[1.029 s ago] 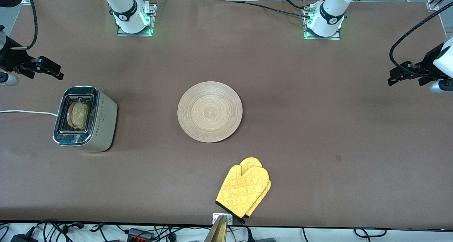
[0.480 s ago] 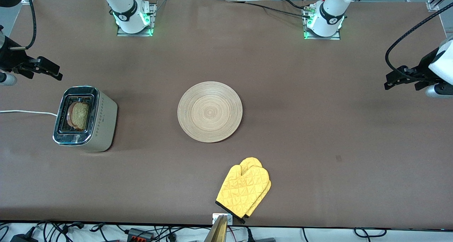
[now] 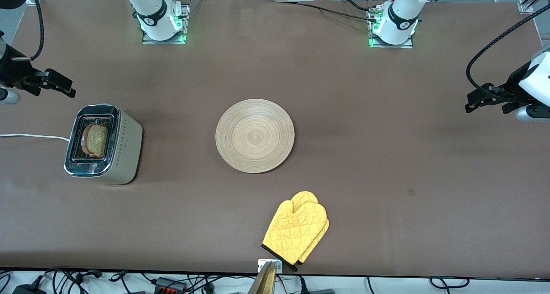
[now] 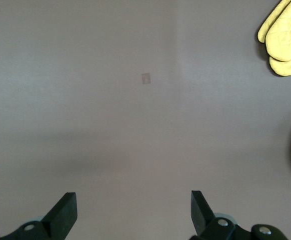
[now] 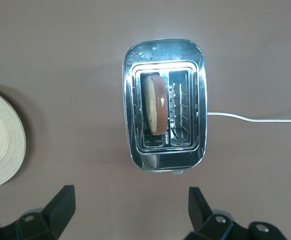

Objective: Move plate and put bread in toaster

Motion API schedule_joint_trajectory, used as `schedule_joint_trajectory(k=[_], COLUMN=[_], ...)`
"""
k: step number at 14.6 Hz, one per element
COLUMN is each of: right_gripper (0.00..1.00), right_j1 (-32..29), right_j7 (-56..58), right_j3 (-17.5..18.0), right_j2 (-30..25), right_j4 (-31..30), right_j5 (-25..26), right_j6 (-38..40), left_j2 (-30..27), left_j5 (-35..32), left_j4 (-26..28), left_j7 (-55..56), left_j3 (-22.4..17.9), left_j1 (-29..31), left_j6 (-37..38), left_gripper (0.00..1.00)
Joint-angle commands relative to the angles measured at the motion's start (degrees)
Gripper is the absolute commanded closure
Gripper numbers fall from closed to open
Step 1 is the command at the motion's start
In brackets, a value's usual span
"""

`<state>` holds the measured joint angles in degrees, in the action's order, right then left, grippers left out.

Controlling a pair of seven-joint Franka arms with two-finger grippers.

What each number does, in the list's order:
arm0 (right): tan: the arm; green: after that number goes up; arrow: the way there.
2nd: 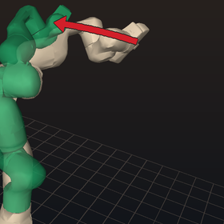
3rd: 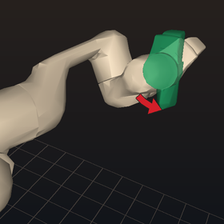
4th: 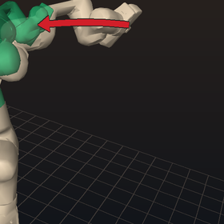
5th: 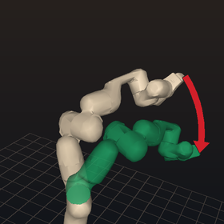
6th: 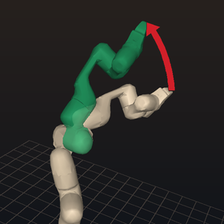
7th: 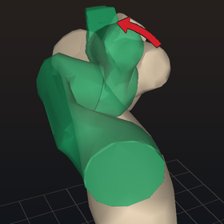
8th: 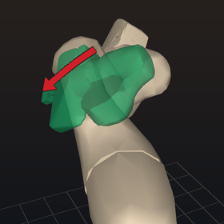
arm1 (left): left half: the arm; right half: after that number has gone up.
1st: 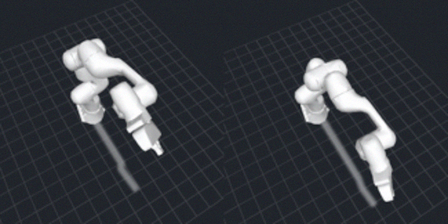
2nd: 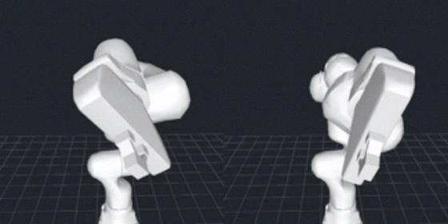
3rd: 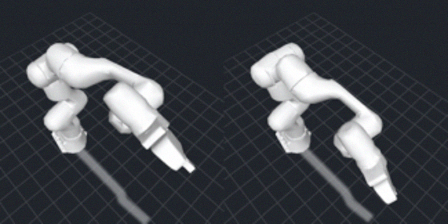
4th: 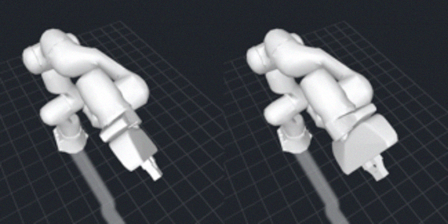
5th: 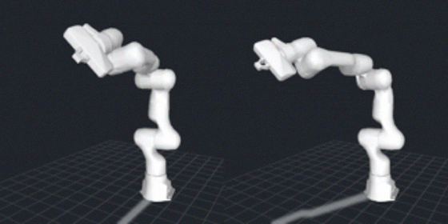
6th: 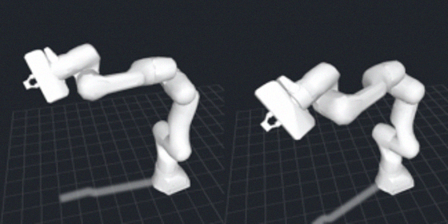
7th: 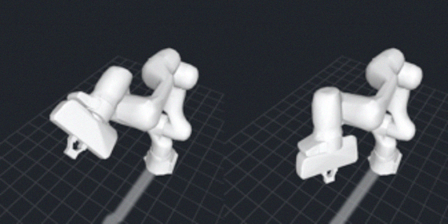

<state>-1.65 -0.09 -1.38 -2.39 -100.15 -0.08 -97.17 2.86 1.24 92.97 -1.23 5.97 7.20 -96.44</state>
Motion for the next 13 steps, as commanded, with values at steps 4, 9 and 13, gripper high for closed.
schedule_joint_trajectory(k=[4, 9, 13], right_gripper=[0.0, 0.0, 0.0], right_j1=[-1.25, -1.25, -1.07], right_j7=[-0.17, 1.06, 1.15], right_j3=[1.11, 1.03, 1.03], right_j2=[0.28, -0.07, -0.16], right_j4=[0.57, 0.22, -0.05], right_j5=[-0.09, 0.08, 0.09], right_j6=[0.67, 0.58, 0.32], left_j2=[1.62, 1.62, 1.54], left_j5=[1.65, 0.96, 1.57], left_j4=[-1.39, -1.56, -1.21], left_j7=[0.79, 1.32, 1.23], left_j3=[0.18, 0.36, 0.45], left_j1=[0.88, 0.45, 0.71], left_j6=[-2.61, -2.35, -2.17], left_gripper=[0.0, 0.0, 0.0])
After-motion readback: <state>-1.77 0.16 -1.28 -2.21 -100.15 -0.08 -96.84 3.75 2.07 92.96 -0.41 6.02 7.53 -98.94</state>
